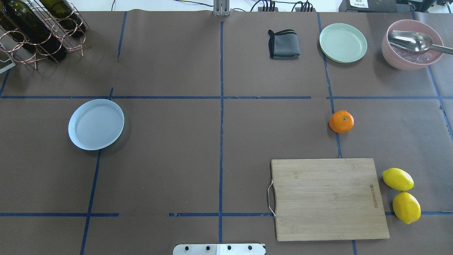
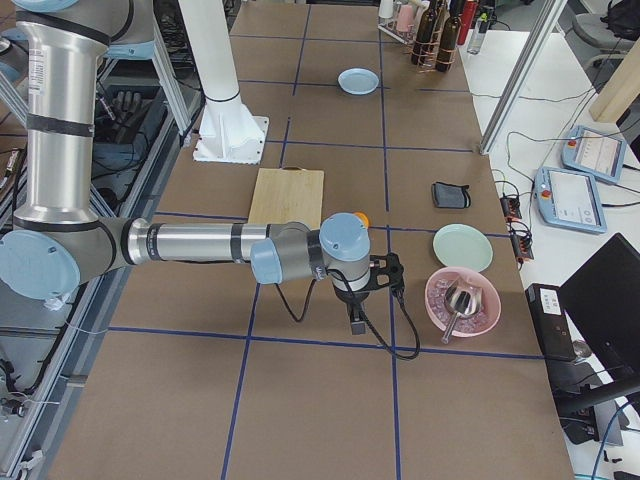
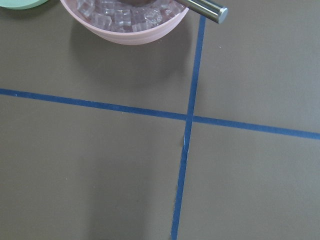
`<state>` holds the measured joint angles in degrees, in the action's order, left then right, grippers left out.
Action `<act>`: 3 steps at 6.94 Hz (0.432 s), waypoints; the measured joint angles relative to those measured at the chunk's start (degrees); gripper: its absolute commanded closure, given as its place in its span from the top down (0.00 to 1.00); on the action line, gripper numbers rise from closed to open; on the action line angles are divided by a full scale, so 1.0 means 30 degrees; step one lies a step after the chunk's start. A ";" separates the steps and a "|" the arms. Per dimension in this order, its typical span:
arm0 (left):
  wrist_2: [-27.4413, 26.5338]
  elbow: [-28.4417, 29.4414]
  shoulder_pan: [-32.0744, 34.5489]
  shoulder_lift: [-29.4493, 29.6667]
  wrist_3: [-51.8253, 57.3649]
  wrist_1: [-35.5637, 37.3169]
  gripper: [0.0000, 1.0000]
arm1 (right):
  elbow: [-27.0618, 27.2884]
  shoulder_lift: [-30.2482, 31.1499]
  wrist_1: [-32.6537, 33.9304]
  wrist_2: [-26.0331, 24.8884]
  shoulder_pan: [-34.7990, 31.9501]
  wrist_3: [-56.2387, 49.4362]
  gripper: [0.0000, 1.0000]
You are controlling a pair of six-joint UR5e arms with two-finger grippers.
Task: Pick orange to plate
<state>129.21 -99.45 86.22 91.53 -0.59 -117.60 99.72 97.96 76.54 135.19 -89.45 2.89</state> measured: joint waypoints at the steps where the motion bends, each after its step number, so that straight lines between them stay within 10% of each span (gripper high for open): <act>1: -0.0023 0.0267 -0.0096 0.0022 -0.1157 -0.2333 1.00 | -0.0044 0.0311 -0.1163 0.0052 0.0011 0.0179 1.00; 3: -0.0085 0.0557 -0.2630 -0.0514 -0.3145 -0.5419 1.00 | -0.0012 0.0535 -0.2206 0.0062 0.0068 0.0351 1.00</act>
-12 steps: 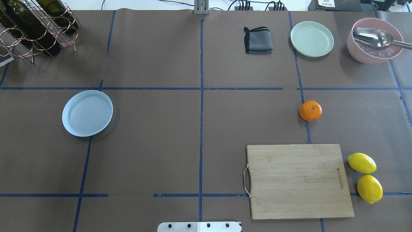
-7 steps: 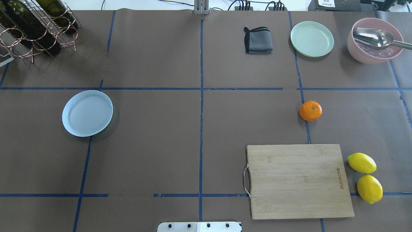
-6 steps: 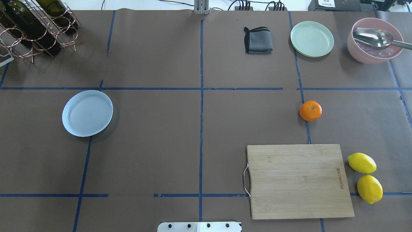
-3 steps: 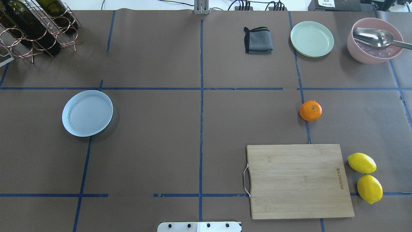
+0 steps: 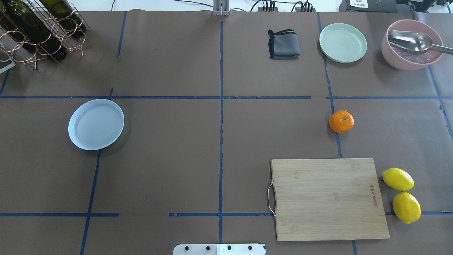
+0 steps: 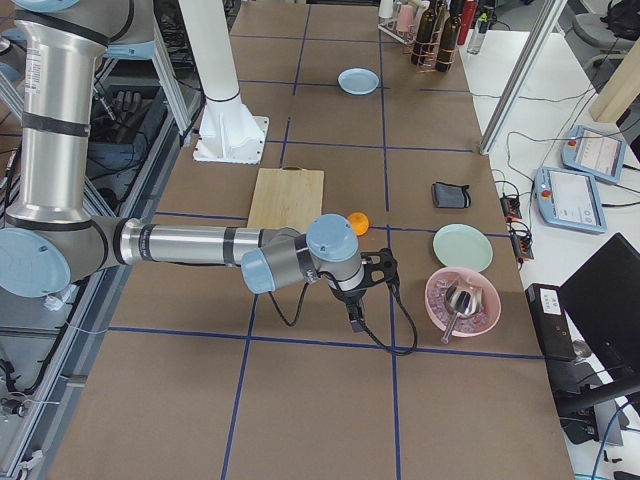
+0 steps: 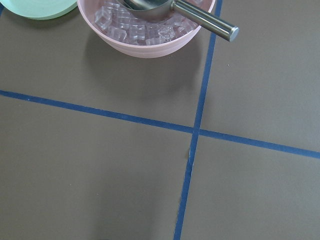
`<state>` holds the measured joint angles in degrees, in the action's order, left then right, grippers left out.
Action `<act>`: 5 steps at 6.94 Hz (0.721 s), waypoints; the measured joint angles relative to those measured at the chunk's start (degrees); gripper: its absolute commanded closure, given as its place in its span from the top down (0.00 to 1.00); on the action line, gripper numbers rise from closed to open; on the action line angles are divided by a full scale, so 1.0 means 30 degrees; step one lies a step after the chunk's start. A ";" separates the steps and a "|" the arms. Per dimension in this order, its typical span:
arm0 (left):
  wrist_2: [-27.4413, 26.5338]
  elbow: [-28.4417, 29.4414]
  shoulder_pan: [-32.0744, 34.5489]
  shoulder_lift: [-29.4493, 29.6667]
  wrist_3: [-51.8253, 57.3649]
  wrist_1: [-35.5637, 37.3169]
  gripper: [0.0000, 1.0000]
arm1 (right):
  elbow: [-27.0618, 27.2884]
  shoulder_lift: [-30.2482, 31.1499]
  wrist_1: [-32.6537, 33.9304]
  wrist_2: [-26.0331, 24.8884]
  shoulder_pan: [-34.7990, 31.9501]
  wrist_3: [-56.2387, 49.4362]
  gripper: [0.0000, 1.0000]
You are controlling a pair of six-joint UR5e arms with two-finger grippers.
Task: Pick orange to plate
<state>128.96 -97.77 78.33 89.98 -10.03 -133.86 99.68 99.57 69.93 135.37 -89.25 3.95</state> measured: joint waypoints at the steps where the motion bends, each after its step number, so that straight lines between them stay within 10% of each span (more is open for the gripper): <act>1: -0.0861 0.0087 -0.2230 -0.0160 -0.2230 -0.0611 1.00 | 0.0007 0.0020 -0.0154 -0.0005 0.0035 0.0037 1.00; 5: -0.8063 0.1217 -0.9429 -0.0334 -1.4229 -0.3296 0.60 | -0.0133 0.0057 -0.0898 0.0014 0.0070 0.0099 1.00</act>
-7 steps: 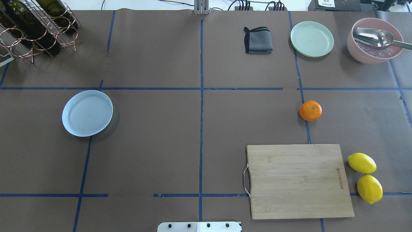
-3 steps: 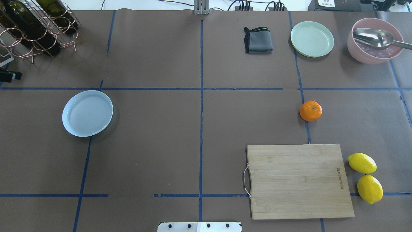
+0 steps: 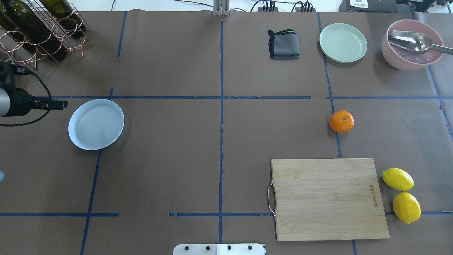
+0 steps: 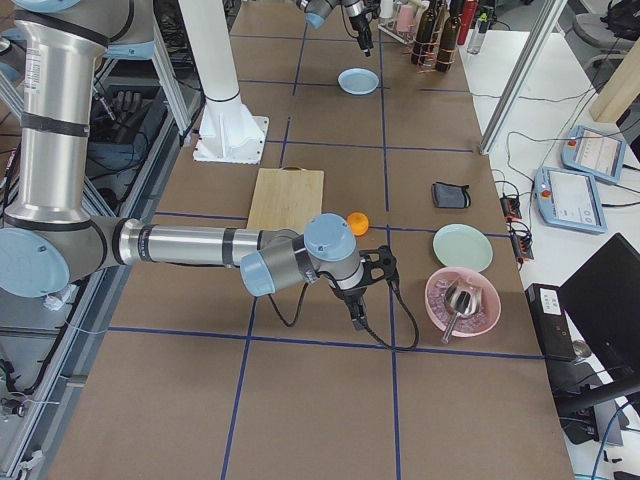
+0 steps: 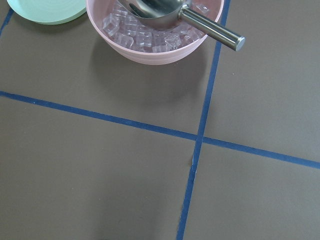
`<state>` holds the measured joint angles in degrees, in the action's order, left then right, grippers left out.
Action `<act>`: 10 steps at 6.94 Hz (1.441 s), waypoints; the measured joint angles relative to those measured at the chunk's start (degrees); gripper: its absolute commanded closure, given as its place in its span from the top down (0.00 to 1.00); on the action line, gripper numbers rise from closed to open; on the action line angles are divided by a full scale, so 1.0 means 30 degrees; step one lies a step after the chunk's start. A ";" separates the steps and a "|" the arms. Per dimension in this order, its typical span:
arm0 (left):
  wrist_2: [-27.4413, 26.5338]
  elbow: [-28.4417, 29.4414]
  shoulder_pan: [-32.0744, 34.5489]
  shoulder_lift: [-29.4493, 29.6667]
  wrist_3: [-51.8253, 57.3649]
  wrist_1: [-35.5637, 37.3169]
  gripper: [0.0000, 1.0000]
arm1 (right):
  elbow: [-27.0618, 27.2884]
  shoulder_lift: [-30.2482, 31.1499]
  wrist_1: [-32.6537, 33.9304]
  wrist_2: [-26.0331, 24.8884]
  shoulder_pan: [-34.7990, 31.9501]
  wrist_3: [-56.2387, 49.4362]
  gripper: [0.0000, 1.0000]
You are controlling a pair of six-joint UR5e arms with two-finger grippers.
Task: Pick orange to plate
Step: 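Reach the left gripper to the light blue plate's rim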
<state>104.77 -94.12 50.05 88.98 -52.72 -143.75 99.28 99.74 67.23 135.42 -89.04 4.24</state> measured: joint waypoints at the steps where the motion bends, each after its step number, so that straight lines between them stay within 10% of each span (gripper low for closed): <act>1: -0.0967 0.0322 -0.0799 0.0016 -0.1675 -0.0193 0.59 | -0.0028 0.0004 -0.0019 -0.0013 0.0001 0.0000 1.00; 4: -0.2195 0.0769 -0.2290 0.0070 -0.3272 -0.0303 0.48 | -0.0139 0.0005 -0.0027 -0.0022 0.0001 0.0020 1.00; 5: -0.2394 0.0818 -0.2621 0.0069 -0.3306 -0.0299 0.13 | -0.0209 0.0005 -0.0028 -0.0022 0.0001 0.0021 1.00; 6: -0.2496 0.0860 -0.2820 0.0058 -0.3308 -0.0287 0.00 | -0.0236 0.0005 -0.0028 -0.0022 0.0002 0.0021 1.00; 10: -0.2495 0.0214 -0.2941 0.0037 -0.3208 -0.0265 0.00 | -0.0252 0.0005 -0.0028 -0.0022 0.0002 0.0021 1.00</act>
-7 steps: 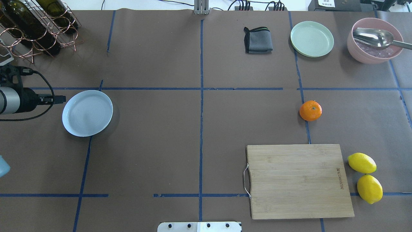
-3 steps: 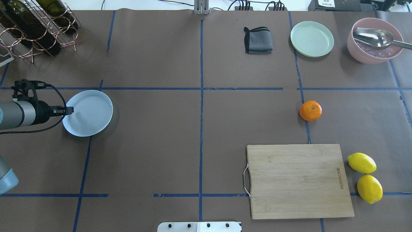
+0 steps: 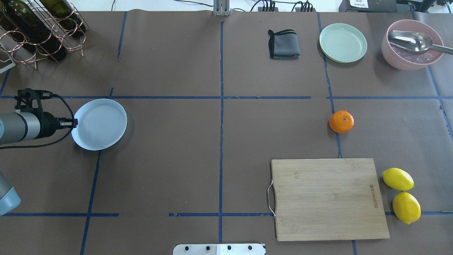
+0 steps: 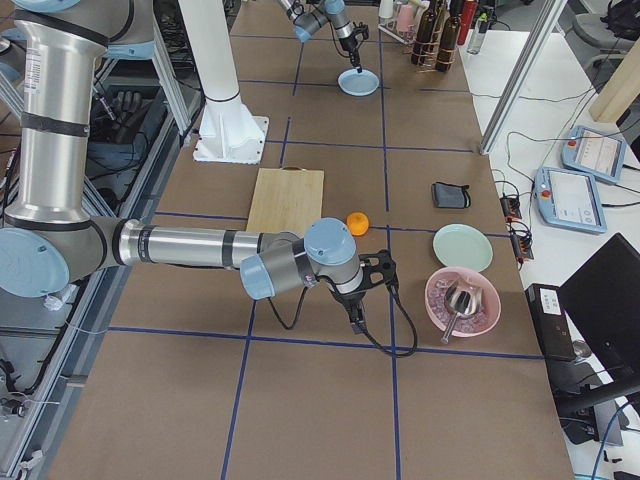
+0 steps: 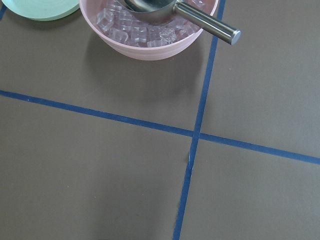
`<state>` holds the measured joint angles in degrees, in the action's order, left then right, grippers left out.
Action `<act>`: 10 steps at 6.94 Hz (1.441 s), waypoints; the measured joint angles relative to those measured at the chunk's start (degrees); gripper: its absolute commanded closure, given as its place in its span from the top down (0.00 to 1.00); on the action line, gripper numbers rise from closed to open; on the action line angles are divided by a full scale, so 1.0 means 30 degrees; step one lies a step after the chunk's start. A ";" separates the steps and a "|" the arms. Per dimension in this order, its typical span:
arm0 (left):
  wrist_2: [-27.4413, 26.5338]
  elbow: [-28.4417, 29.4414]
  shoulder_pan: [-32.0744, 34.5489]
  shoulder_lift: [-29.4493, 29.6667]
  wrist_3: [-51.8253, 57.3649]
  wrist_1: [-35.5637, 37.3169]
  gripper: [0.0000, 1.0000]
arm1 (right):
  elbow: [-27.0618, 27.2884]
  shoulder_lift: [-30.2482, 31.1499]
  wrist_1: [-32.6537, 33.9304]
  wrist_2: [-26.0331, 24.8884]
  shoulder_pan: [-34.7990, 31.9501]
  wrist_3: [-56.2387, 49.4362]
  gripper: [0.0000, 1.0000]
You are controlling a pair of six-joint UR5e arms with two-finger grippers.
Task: Pick orange to plate
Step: 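Reach the left gripper to the light blue plate's rim, then push the light blue plate with the left gripper toward the table center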
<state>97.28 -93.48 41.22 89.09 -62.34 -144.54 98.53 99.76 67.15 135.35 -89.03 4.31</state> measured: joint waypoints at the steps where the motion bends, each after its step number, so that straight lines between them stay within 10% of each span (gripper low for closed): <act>1: 0.0038 -0.0587 -0.0001 0.0242 -0.0071 0.0048 0.00 | 0.0000 0.0000 -0.0001 0.0006 -0.0001 0.0000 1.00; 10: -0.2500 0.1648 -0.4636 1.1381 -0.5636 0.8016 0.00 | -0.0022 0.0299 -0.0026 0.0035 0.0000 0.0002 1.00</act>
<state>89.78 -88.54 27.31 123.23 -79.25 -120.49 98.46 100.65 67.07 135.46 -89.03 4.31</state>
